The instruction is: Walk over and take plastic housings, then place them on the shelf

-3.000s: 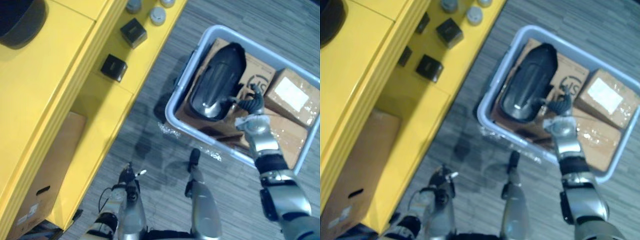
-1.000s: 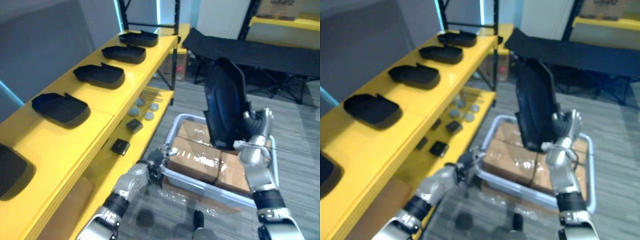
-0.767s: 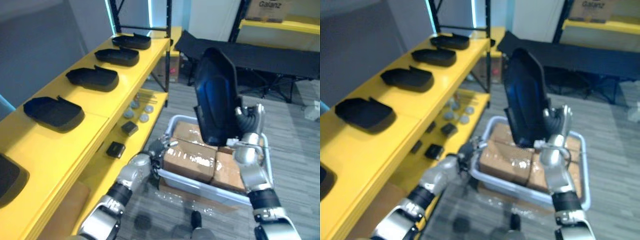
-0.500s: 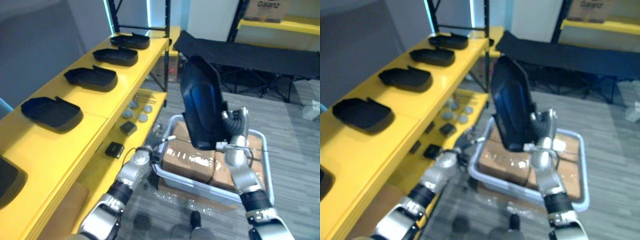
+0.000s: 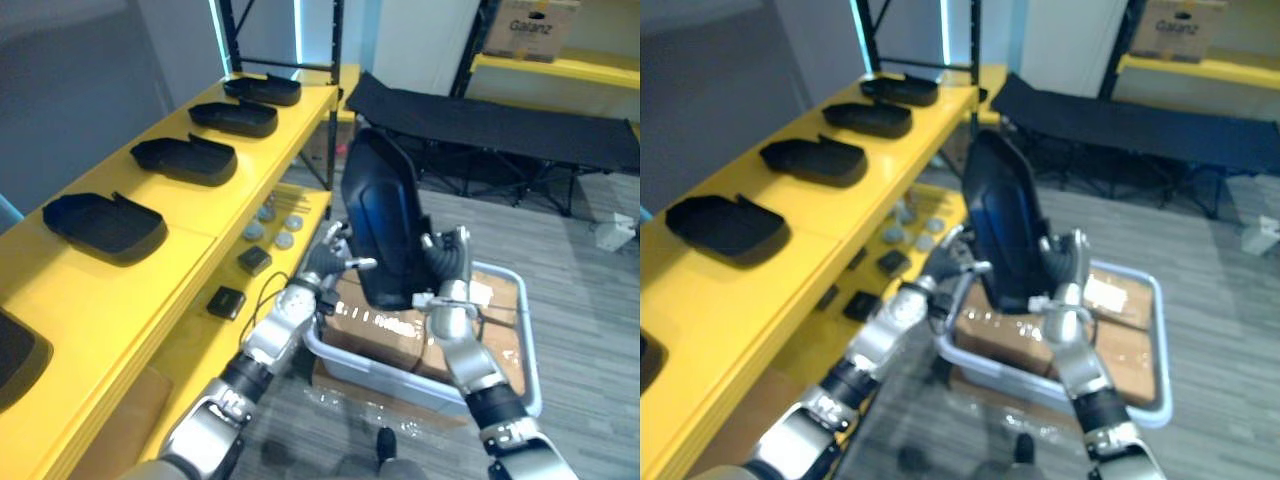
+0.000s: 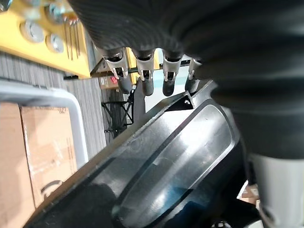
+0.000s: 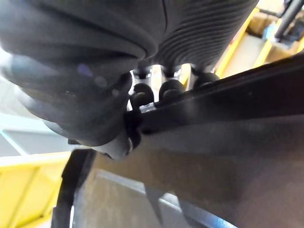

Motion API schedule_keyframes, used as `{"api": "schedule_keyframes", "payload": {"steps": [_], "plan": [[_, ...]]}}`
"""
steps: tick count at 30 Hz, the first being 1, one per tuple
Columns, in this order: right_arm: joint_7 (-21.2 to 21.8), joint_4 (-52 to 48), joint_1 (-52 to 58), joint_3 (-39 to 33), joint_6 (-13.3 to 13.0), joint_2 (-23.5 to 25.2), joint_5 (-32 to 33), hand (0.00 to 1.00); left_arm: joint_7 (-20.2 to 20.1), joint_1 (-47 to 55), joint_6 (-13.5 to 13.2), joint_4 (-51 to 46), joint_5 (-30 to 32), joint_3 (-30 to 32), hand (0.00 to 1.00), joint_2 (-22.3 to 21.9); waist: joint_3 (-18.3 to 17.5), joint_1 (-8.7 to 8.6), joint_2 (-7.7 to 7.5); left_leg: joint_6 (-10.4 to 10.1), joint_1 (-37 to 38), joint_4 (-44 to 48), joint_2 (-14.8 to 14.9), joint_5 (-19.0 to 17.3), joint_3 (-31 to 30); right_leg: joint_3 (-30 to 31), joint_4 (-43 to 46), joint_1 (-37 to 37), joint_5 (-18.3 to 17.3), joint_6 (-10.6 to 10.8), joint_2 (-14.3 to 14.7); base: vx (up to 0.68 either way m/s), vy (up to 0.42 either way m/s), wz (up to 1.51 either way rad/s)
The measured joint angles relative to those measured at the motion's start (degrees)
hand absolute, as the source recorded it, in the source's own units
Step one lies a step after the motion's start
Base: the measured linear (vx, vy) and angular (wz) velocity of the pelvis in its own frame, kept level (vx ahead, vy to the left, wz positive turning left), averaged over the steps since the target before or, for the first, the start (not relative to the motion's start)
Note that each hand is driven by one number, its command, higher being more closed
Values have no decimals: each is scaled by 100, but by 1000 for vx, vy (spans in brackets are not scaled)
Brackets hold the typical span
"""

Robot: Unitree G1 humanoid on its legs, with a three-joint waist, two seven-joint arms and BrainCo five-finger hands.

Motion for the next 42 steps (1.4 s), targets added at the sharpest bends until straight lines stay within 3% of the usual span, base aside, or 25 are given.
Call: {"api": "schedule_keyframes", "payload": {"steps": [2,6,14,18,22,26,29,34,42], "plan": [[-4,2,-1,25,0,1,28,100,27,-20,244,0,276,-68,0,0,-1,4,-1,0,1,0,0,0,0,0,0,0,0,0,0,0,0,0],[-23,20,-9,74,3,21,81,100,126,-20,441,9,598,-197,0,0,-1,15,-1,0,1,1,0,0,0,0,0,0,1,-1,0,0,0,0],[-25,137,-144,240,10,51,256,100,299,-13,436,275,665,-223,0,-24,-2,75,-1,1,1,9,0,0,-6,0,0,0,5,-1,1,0,0,0],[-90,208,-188,245,7,109,262,100,333,5,434,420,380,-230,0,-39,-2,110,-1,1,3,9,0,1,-10,-1,0,4,6,1,2,0,0,0],[-192,208,-211,245,-18,158,263,100,266,218,432,515,-435,-228,0,-90,-2,109,-1,4,87,-3,0,-1,-12,-3,-1,82,5,1,3,0,0,0],[-252,208,-222,244,-182,233,268,100,238,305,421,657,-724,-218,0,-148,-12,112,-18,11,87,-1,-4,-5,-11,-2,-2,80,0,-3,0,0,0,0],[-262,208,-222,245,-314,304,432,100,241,371,273,661,-798,-218,0,-170,-12,111,-18,20,87,-3,-3,-10,-11,-1,-2,77,-3,-8,1,0,0,0],[-295,204,-218,252,-492,441,658,100,298,377,-10,823,-1427,-190,0,-312,-12,108,-18,9,87,-10,-3,-4,-5,0,-2,69,-3,-8,1,0,0,0],[-233,139,82,355,-505,733,881,100,574,387,-654,818,-1822,-47,0,-493,-12,94,-18,8,89,-15,-3,-4,10,6,-1,62,-3,-8,2,0,0,0]]}}
